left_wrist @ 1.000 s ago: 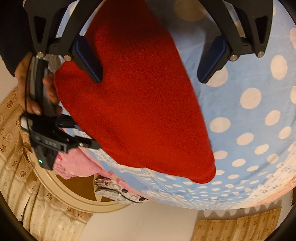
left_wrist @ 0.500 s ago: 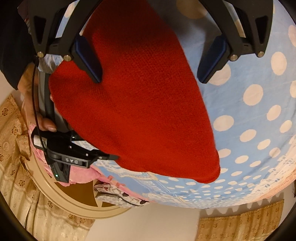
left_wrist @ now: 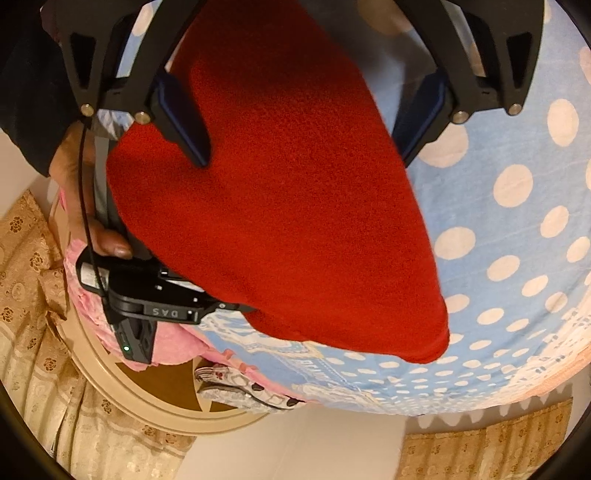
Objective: Fold small clothes
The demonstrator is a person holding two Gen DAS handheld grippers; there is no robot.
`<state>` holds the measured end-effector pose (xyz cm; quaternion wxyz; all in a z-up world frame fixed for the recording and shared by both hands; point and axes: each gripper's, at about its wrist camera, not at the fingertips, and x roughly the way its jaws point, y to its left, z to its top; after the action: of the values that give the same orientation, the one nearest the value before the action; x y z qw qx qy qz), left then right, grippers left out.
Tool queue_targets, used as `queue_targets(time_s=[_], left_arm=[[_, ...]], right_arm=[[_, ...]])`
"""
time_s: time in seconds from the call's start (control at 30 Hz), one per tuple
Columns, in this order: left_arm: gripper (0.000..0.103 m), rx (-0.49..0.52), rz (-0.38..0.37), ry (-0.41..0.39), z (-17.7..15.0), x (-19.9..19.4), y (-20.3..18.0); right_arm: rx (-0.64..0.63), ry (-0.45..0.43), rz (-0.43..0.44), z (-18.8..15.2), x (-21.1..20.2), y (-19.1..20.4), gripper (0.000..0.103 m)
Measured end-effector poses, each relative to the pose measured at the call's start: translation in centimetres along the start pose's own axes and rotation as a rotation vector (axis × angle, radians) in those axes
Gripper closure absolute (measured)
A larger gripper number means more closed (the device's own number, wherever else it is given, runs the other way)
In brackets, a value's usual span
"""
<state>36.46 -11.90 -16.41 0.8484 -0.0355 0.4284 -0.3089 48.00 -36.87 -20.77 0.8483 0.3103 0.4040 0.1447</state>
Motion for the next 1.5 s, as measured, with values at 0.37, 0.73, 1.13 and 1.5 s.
queue_targets(time_s=[0.37, 0.73, 1.13, 1.5], left_arm=[[0.024, 0.002, -0.045, 0.002, 0.1, -0.2, -0.1], [0.052, 0.03, -0.041, 0.001, 0.3, -0.9, -0.4], [0.063, 0.05, -0.008, -0.012, 0.3, -3.8, -0.9], [0.064, 0.099, 0.048, -0.051, -1.8, -8.2, -1.5]], right_arm=[[-0.044, -0.02, -0.044, -0.2, -0.2, 0.3, 0.071], [-0.171, -0.055, -0.245, -1.0, -0.9, 3.6, 0.081], [-0.181, -0.076, -0.238, -2.1, -3.3, 5.3, 0.087], [-0.196, -0.064, -0.194, -5.2, -4.3, 8.4, 0.088]])
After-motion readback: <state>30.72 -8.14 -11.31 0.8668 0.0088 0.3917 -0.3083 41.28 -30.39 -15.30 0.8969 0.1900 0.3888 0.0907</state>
